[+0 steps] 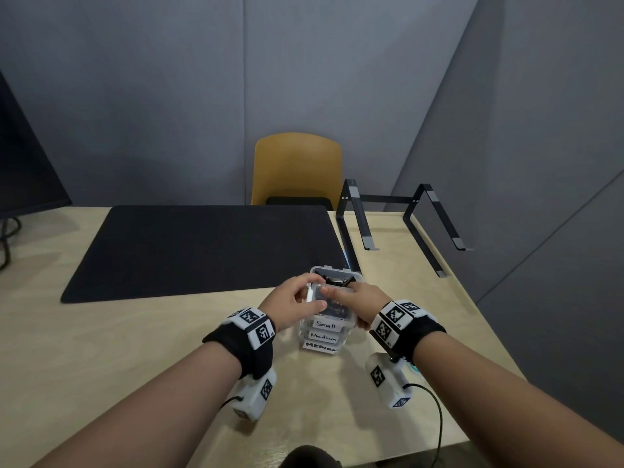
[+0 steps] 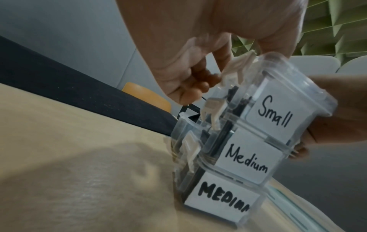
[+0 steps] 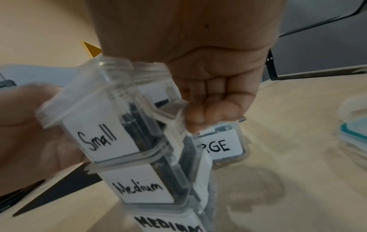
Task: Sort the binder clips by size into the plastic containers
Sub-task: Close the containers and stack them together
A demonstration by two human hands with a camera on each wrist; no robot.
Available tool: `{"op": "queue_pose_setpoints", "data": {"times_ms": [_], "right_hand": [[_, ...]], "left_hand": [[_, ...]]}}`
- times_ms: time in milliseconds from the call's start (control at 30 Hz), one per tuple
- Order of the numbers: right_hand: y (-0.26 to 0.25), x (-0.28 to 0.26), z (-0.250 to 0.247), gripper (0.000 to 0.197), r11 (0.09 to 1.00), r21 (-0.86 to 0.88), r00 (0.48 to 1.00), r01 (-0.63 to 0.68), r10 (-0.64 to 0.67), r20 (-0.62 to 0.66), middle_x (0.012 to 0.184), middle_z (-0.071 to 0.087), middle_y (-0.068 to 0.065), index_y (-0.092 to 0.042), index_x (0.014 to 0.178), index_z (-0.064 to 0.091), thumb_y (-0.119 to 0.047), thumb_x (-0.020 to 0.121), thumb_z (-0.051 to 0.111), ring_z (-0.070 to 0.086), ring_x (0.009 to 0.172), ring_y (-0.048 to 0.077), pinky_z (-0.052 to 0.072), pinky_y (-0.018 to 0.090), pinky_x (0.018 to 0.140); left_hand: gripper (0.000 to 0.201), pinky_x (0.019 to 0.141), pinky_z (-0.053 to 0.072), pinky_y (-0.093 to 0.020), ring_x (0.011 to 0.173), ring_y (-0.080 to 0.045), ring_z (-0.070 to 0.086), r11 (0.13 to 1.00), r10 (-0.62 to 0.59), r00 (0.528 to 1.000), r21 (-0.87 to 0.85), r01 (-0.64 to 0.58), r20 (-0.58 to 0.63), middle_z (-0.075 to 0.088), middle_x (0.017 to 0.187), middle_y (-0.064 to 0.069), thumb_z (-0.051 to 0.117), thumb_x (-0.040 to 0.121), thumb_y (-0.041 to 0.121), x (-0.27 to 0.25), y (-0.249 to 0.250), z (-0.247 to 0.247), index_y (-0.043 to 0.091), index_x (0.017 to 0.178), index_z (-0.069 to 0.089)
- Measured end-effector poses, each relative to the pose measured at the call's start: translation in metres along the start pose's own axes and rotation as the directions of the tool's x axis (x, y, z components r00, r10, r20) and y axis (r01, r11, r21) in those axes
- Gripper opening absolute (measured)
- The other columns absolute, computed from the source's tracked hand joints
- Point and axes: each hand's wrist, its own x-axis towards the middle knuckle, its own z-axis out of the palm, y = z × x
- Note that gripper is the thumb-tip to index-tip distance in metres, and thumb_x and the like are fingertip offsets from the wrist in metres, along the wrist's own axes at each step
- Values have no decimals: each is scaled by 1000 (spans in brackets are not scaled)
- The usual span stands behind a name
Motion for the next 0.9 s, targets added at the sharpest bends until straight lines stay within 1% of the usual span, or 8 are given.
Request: {"op": "queue_pose_setpoints", "data": {"times_ms": [100, 167, 233, 333, 467, 667, 800, 900], "right_hand": [[2, 2, 1, 75, 997, -82, 1000, -2, 0, -22, 89, 71, 3, -22, 97, 65, -86, 63, 47, 67, 80, 17, 56, 36, 80], [1, 2, 0, 77, 991, -135, 998, 11, -19, -59, 88, 71, 2, -21, 93, 65, -88, 61, 44, 67, 80, 17, 55, 38, 81], [-1, 1, -1, 75, 982, -187, 992, 38, -60, -111, 86, 69, 0, -20, 89, 65, -87, 63, 44, 65, 78, 16, 55, 36, 77], [-3, -3, 2, 70, 968, -247, 986, 44, -83, -147, 89, 67, 1, -18, 94, 61, -82, 71, 43, 63, 81, 18, 52, 33, 73], [-5, -4, 4, 68, 959, -281, 981, 38, -90, -173, 89, 65, 3, -17, 98, 54, -79, 75, 42, 61, 81, 21, 46, 33, 66], [-6, -12, 6, 62, 976, -216, 970, 21, -72, -230, 91, 65, -1, -20, 105, 52, -74, 76, 47, 61, 82, 19, 48, 32, 69], [-6, -17, 4, 59, 993, -113, 956, 39, -70, -285, 96, 64, 1, -18, 110, 46, -66, 77, 58, 61, 85, 20, 49, 32, 71], [-2, -20, 1, 55, 998, 8, 964, 57, -53, -262, 96, 60, -1, -17, 114, 45, -54, 79, 65, 59, 85, 17, 47, 28, 71]], "left_hand": [[30, 92, 42, -29, 105, -10, 49, 1000, -3, 1000, 5, 3, 12, 50, 108, 9, 67, 83, 30, -1, 0, 1, 45, 105, 53], [30, 94, 42, -29, 109, -8, 49, 1000, -5, 1000, -14, 6, 29, 53, 112, 12, 66, 84, 28, -2, 1, 3, 48, 102, 51], [28, 90, 46, -29, 103, -7, 56, 999, -11, 999, -49, 13, 40, 58, 107, 15, 64, 84, 29, -3, 3, 3, 47, 102, 51], [28, 80, 46, -21, 91, -2, 59, 997, -19, 999, -73, 22, 38, 61, 100, 15, 63, 87, 23, -4, 6, 4, 39, 107, 52], [29, 76, 42, -13, 91, 2, 55, 999, -14, 999, -47, 16, 42, 58, 102, 16, 62, 88, 22, -6, 9, 3, 34, 112, 50], [32, 81, 46, -21, 99, -8, 57, 998, -50, 997, -21, 51, 58, 59, 110, 8, 61, 88, 27, -7, 11, 2, 33, 117, 48], [30, 77, 45, -20, 91, -6, 58, 999, -46, 998, -8, 47, 44, 60, 106, 7, 62, 87, 27, -9, 11, 3, 32, 113, 48], [29, 81, 48, -25, 92, -10, 60, 998, -52, 998, -17, 53, 42, 61, 105, 6, 62, 87, 27, -9, 8, 3, 35, 111, 47]]}}
